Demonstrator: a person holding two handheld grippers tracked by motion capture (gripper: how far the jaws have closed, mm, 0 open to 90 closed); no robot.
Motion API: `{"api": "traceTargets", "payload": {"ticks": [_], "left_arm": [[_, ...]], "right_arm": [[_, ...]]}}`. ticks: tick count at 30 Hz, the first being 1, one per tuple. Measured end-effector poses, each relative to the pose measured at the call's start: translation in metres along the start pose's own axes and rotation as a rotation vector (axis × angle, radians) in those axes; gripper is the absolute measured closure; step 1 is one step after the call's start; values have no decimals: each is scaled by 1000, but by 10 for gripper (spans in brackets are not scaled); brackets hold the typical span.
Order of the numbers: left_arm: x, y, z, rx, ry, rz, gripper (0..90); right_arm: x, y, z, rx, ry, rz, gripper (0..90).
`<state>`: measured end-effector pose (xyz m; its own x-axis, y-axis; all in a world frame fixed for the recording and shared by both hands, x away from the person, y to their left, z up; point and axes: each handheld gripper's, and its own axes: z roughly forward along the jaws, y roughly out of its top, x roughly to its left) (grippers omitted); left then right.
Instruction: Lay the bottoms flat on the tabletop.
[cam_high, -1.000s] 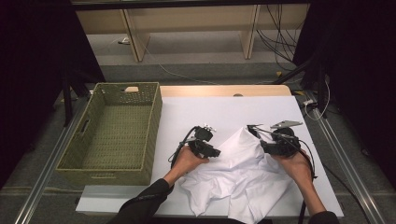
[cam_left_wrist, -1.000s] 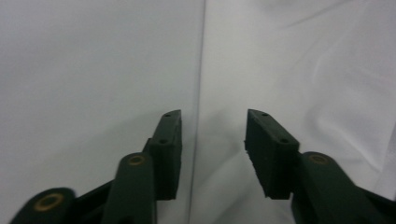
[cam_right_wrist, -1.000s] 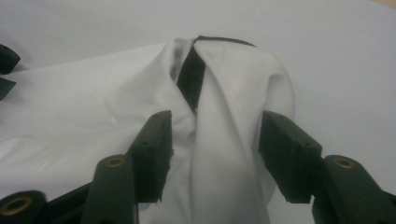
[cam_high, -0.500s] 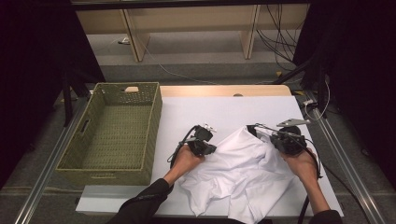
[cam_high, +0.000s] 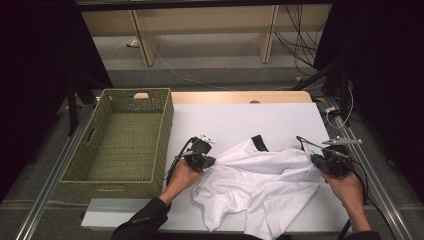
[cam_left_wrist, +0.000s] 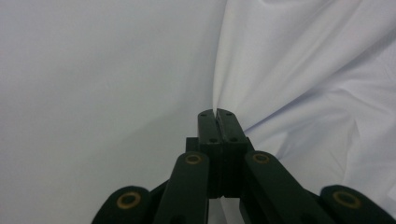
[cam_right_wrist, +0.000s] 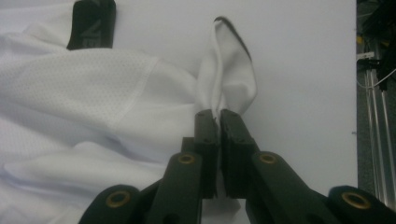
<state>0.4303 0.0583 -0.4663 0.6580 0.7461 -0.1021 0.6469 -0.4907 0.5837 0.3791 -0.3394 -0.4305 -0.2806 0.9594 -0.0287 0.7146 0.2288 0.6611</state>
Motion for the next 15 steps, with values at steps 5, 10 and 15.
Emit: {"api": "traceTargets", "payload": {"ticks": [5, 10, 15], "left_arm": [[-7, -11, -9, 17, -14, 16, 895], [-17, -22, -14, 49, -20, 56, 893], [-22, -30, -22, 70, -39, 80, 892]], "right_arm": [[5, -11, -2, 33, 14, -5, 865], [15, -27, -5, 75, 40, -18, 862], [24, -38, -11, 105, 61, -38, 863]]}}
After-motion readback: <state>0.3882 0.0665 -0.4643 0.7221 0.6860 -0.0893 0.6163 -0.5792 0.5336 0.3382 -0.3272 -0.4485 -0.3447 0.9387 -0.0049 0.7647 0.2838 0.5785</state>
